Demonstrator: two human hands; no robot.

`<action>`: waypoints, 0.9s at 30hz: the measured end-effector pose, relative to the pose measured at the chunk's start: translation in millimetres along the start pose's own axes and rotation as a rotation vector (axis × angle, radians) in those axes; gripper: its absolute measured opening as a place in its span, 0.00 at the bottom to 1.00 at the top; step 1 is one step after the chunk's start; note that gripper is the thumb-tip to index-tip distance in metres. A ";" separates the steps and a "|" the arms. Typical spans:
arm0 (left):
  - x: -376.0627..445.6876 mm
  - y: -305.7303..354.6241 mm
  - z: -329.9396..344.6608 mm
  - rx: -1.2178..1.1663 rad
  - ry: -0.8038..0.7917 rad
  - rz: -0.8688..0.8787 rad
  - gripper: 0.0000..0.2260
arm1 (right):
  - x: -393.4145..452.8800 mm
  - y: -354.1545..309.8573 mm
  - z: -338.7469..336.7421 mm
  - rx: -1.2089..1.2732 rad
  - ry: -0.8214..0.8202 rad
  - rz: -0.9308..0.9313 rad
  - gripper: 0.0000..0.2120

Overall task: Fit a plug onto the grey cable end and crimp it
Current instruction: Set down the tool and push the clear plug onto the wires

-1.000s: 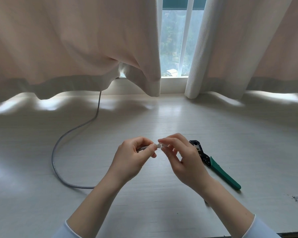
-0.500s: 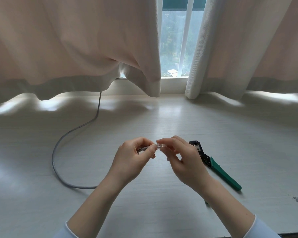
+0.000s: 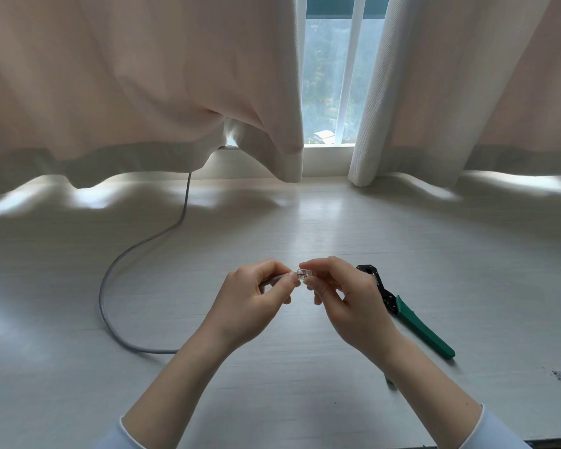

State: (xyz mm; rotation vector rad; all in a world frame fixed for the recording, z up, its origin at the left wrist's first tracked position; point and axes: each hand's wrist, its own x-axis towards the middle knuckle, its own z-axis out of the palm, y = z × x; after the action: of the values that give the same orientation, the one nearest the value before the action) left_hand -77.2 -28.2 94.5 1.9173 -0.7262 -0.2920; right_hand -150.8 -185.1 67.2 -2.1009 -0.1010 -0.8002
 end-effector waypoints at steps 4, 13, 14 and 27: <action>-0.5 2.2 -0.6 -0.027 -0.013 0.017 0.09 | 1.6 0.0 0.1 -0.001 0.009 -0.017 0.06; 0.6 3.8 -2.4 -0.006 -0.016 0.013 0.11 | 2.7 -0.6 0.6 -0.020 0.010 -0.046 0.06; 0.9 4.0 -2.6 -0.007 -0.019 0.012 0.11 | 2.9 -0.8 0.4 -0.022 0.007 -0.047 0.06; 1.2 3.2 -3.6 -0.077 -0.062 0.001 0.06 | 3.1 -1.0 -1.2 -0.018 0.005 -0.055 0.06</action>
State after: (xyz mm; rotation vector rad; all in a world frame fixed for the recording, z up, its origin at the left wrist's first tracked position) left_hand -75.6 -27.2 99.1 1.8420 -0.7471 -0.3752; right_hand -149.3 -186.0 70.2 -2.1207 -0.1495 -0.8420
